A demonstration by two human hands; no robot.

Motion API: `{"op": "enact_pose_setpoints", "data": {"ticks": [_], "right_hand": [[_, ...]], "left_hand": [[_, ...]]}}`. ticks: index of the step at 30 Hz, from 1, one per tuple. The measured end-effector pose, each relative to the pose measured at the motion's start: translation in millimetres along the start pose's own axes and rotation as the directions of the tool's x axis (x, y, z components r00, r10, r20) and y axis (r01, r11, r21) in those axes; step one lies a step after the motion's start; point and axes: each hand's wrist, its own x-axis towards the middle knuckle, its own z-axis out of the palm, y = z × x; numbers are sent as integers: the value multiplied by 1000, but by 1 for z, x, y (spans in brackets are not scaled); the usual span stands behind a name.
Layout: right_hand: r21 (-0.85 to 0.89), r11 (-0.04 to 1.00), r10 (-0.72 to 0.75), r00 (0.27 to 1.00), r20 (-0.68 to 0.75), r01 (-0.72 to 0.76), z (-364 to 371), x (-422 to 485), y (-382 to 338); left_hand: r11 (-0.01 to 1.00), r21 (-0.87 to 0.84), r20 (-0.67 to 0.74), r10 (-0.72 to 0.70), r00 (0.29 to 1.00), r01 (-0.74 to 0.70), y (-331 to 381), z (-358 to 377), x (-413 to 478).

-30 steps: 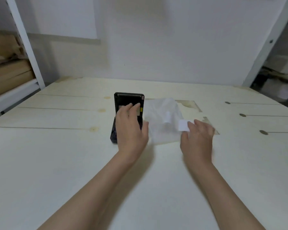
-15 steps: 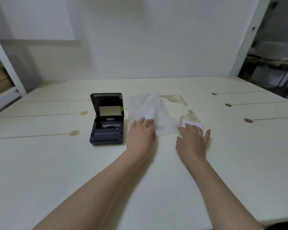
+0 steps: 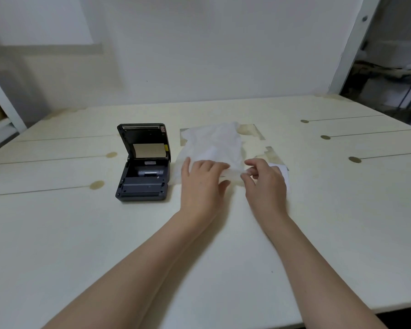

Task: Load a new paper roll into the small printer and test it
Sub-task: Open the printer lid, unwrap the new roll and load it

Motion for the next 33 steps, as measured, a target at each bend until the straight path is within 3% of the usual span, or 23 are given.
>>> {"op": "enact_pose_setpoints", "data": {"ticks": [7,12,18,24,29,33], "right_hand": [[18,1000,-5,999,-54,6,-8,-4,0],[-84,993,76,992,-99,-84,-10,-3,-1],[-143,963,195,957,-216,-229,-10,3,7],[-124,951,250,939,-237,-284,-7,1,6],[-90,963,220,932,-287,-255,-9,1,8],[-120,987,55,918,-393,-110,-6,3,-4]], "left_hand": [[993,-103,-97,48,994,-58,21,7,13],[999,12,-165,44,985,-42,16,10,10],[986,63,-265,-134,955,156,-13,-2,-9],[905,50,-219,-402,889,422,-24,-17,-22],[877,-13,-126,-479,869,481,-27,-30,-22],[862,-214,-17,-474,881,459,-26,-40,-10]]}}
